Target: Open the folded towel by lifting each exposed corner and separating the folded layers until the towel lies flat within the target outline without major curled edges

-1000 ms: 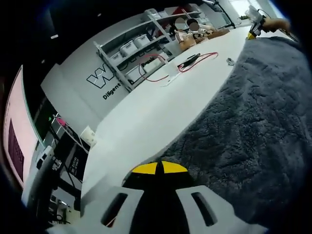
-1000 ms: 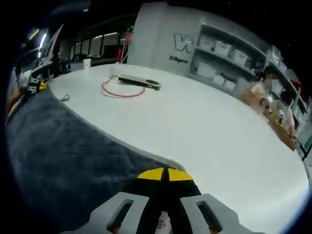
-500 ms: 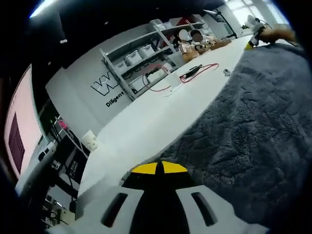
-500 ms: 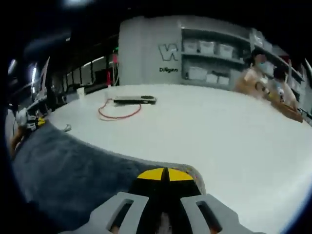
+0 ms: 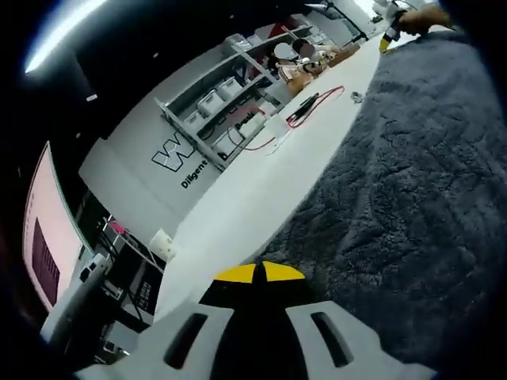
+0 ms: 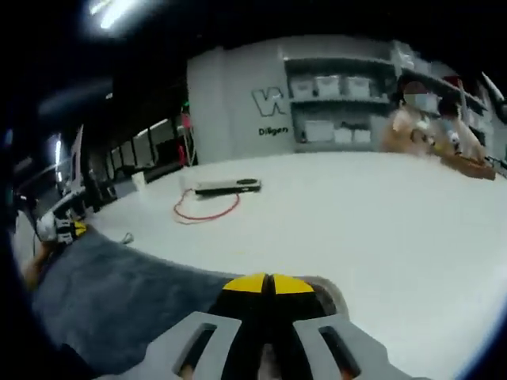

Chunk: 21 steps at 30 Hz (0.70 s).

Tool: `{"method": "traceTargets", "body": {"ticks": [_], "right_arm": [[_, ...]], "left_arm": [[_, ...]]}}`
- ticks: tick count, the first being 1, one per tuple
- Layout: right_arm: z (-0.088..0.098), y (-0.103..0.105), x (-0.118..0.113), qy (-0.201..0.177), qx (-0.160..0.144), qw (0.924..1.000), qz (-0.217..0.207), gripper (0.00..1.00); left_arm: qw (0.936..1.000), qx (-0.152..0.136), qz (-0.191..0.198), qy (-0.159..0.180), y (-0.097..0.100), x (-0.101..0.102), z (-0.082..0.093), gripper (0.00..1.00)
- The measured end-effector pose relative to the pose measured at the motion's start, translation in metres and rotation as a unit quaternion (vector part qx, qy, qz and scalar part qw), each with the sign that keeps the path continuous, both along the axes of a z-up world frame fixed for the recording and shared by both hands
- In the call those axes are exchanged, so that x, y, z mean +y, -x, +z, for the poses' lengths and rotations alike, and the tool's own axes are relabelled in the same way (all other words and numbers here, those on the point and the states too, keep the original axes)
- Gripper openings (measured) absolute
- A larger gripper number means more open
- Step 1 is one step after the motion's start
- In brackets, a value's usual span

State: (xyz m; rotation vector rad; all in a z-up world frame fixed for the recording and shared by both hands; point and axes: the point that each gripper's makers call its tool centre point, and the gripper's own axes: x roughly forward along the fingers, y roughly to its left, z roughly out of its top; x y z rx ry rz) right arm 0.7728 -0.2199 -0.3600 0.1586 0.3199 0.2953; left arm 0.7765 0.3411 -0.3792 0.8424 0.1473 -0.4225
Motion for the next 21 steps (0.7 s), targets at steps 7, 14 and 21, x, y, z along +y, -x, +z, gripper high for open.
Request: {"method": "traceTargets", "body": {"ticks": [7,14,21], "right_arm": [[0.028,0.047,0.048,-0.073,-0.078,0.9923,0.062,0.00],[0.000,0.081,0.067,-0.065,-0.008,0.9939,0.089,0.00],[0.011,0.132,0.049,-0.026,-0.030,0.9948,0.094,0.00]], "left_arm": [[0.9966,0.009,0.024,0.078,-0.009,0.010,0.004,0.05],[0.9975,0.005,0.010,0.070,-0.023,0.009,0.003,0.02],[0.9991,-0.010,0.004,0.041,-0.019,0.004,0.004,0.01]]}}
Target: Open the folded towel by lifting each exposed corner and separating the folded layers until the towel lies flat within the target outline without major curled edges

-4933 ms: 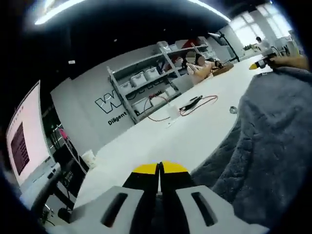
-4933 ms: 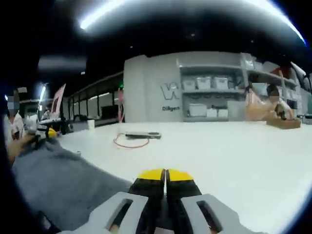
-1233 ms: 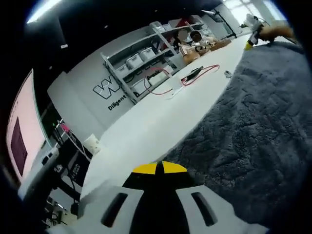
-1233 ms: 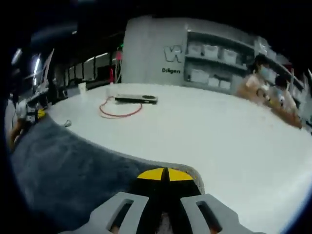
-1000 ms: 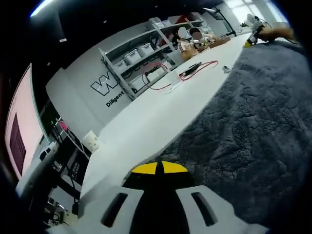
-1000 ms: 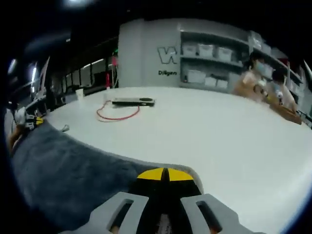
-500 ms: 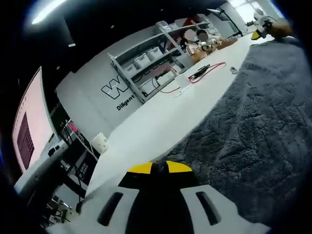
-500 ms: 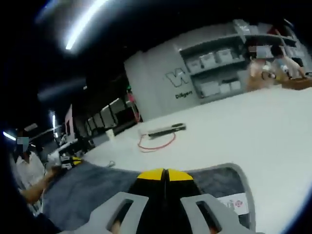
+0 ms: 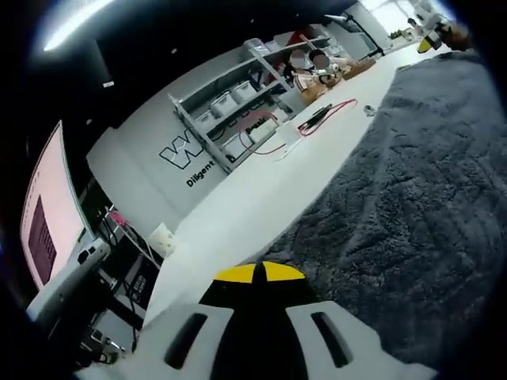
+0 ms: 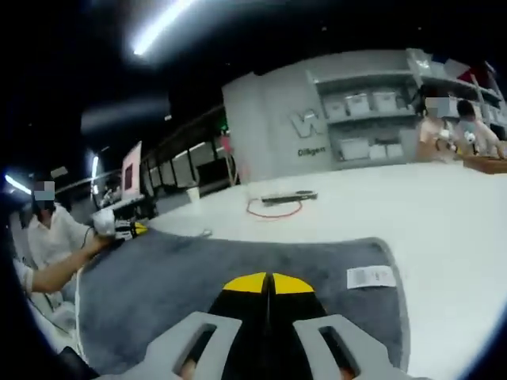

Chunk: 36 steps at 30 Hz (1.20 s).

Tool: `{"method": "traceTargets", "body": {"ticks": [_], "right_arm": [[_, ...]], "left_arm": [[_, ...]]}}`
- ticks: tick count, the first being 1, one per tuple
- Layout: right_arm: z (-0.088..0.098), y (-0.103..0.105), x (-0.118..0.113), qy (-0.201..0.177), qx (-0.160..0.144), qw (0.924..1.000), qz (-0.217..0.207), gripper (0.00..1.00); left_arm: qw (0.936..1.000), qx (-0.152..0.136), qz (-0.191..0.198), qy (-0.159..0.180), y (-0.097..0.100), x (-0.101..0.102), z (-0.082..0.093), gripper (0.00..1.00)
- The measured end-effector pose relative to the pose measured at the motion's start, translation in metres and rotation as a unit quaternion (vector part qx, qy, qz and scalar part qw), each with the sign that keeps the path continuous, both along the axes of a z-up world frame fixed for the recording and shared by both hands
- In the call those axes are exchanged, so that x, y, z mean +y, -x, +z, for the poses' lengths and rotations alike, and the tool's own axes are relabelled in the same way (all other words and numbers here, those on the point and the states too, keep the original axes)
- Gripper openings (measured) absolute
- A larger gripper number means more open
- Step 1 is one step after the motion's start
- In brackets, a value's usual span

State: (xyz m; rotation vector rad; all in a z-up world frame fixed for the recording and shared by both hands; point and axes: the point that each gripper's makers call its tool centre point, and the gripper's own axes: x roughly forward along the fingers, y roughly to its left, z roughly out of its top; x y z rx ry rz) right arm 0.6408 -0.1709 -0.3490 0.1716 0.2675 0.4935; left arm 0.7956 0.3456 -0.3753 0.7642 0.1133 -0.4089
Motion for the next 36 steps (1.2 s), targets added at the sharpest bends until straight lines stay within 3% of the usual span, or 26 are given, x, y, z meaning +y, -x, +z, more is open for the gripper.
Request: {"method": "traceTargets", "body": {"ticks": [3,4,6,7,8,9,11,13,15,16,19,22,29,32,34,36], "right_arm": [[-0.014,0.017,-0.007,0.070,0.017,0.9973,0.013,0.00],[-0.016,0.020,-0.007,0.077,0.018,0.9968,0.016,0.00],[-0.020,0.028,0.000,0.065,0.038,0.9965,0.036,0.00],[-0.023,0.038,0.011,0.044,0.056,0.9945,0.077,0.00],[-0.023,0.042,0.016,0.030,0.063,0.9932,0.093,0.00],[-0.026,0.053,0.026,-0.005,0.098,0.9879,0.120,0.00],[-0.030,0.056,0.025,0.010,0.097,0.9868,0.129,0.00],[-0.042,0.071,0.030,0.026,0.126,0.9796,0.154,0.00],[-0.047,0.075,0.032,0.042,0.123,0.9773,0.168,0.00],[-0.044,0.074,0.032,0.055,0.102,0.9788,0.169,0.00],[-0.044,0.075,0.025,0.057,0.130,0.9785,0.150,0.00],[-0.040,0.084,0.022,0.105,0.117,0.9752,0.156,0.00],[-0.032,0.105,0.024,0.101,0.125,0.9702,0.182,0.00],[-0.034,0.116,0.010,0.115,0.126,0.9679,0.185,0.00],[-0.039,0.121,0.001,0.107,0.146,0.9679,0.174,0.00],[-0.035,0.119,0.004,0.083,0.138,0.9715,0.174,0.00]], "left_arm": [[1.0000,-0.002,0.001,-0.004,0.002,0.000,0.000,0.01],[1.0000,-0.002,0.001,-0.003,0.002,0.000,0.000,0.01],[1.0000,-0.002,0.001,0.000,0.003,-0.001,0.001,0.01],[1.0000,-0.002,0.001,-0.001,0.004,0.000,0.000,0.01],[1.0000,-0.003,0.001,-0.002,0.004,0.000,0.001,0.01],[1.0000,-0.004,0.001,-0.005,0.004,-0.001,0.001,0.01],[0.9999,-0.006,0.001,-0.011,0.006,-0.002,0.001,0.01],[0.9999,-0.007,-0.001,-0.013,0.008,-0.002,0.001,0.01],[0.9998,-0.009,-0.001,-0.016,0.008,-0.003,0.001,0.01],[0.9995,-0.015,-0.004,-0.028,0.010,-0.004,0.001,0.01],[0.9992,-0.018,-0.005,-0.035,0.011,-0.005,0.001,0.01],[0.9995,-0.015,-0.004,-0.027,0.012,-0.005,0.002,0.01],[0.9995,-0.015,-0.003,-0.028,0.015,-0.006,0.002,0.01],[0.9995,-0.015,-0.004,-0.027,0.017,-0.007,0.002,0.01],[0.9995,-0.015,-0.004,-0.026,0.018,-0.007,0.002,0.01],[0.9995,-0.017,-0.004,-0.025,0.018,-0.008,0.002,0.01]]}}
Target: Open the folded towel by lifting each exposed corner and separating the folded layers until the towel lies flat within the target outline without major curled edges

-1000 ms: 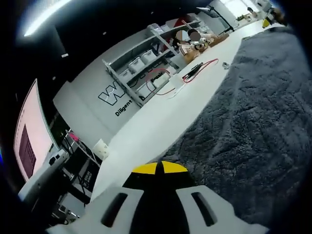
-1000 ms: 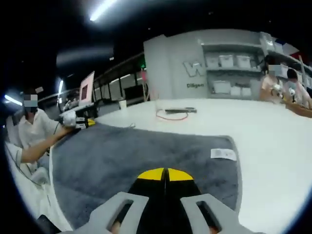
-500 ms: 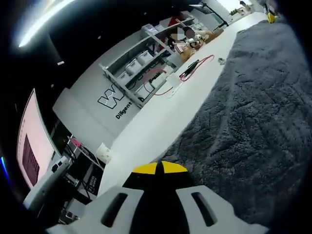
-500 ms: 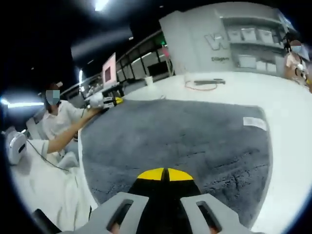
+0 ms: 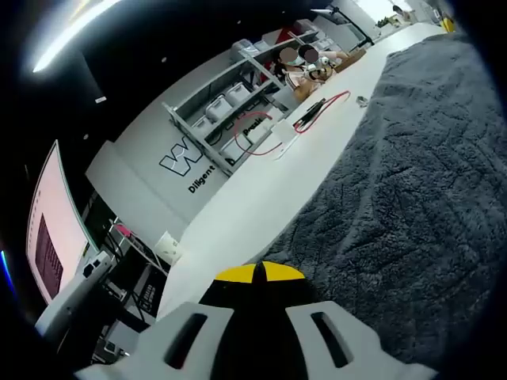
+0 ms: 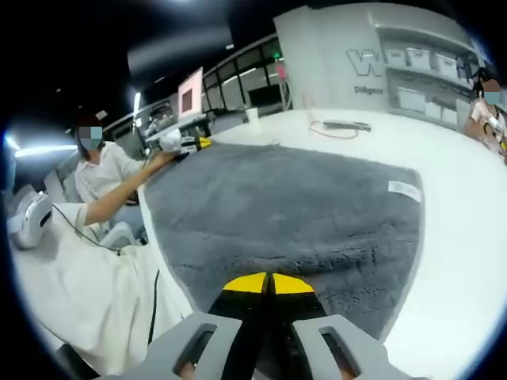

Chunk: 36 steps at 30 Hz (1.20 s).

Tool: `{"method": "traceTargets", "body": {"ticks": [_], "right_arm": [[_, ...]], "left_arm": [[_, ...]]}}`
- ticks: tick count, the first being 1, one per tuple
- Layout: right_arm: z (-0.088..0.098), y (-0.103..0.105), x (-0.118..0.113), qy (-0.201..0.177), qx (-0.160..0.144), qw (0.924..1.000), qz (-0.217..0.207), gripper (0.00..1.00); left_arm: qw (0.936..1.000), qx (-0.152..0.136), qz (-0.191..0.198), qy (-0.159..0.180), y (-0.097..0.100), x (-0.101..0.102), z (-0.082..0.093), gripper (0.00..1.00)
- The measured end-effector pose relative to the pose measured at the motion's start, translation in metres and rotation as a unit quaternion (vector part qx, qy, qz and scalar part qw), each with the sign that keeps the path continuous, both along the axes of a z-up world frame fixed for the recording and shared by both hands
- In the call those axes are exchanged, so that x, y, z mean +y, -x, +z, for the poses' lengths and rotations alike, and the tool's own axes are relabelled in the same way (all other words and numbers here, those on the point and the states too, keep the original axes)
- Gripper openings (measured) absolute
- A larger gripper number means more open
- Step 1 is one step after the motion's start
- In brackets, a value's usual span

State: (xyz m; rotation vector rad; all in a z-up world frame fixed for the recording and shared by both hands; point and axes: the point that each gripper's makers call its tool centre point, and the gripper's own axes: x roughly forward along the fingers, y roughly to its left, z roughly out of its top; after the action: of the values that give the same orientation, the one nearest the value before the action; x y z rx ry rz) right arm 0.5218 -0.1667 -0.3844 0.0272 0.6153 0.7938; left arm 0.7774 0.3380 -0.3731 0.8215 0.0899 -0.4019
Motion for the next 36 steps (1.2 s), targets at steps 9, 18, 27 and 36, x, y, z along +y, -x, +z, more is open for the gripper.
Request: {"method": "traceTargets", "body": {"ticks": [9,18,27,36], "right_arm": [[-0.004,0.013,-0.001,0.000,0.021,0.9997,0.010,0.00],[-0.012,0.026,-0.039,0.003,0.045,0.9988,-0.020,0.00],[-0.010,0.048,-0.050,0.031,0.040,0.9982,-0.033,0.00],[-0.012,0.053,-0.076,0.028,0.045,0.9962,-0.069,0.00]], "left_arm": [[0.9999,-0.007,0.002,-0.011,0.004,-0.002,0.000,0.01],[1.0000,-0.004,0.007,0.003,0.006,-0.001,0.000,0.01],[1.0000,-0.003,0.007,0.006,0.006,0.000,0.000,0.01],[0.9999,-0.001,0.009,0.011,0.002,0.001,0.000,0.01]]}}
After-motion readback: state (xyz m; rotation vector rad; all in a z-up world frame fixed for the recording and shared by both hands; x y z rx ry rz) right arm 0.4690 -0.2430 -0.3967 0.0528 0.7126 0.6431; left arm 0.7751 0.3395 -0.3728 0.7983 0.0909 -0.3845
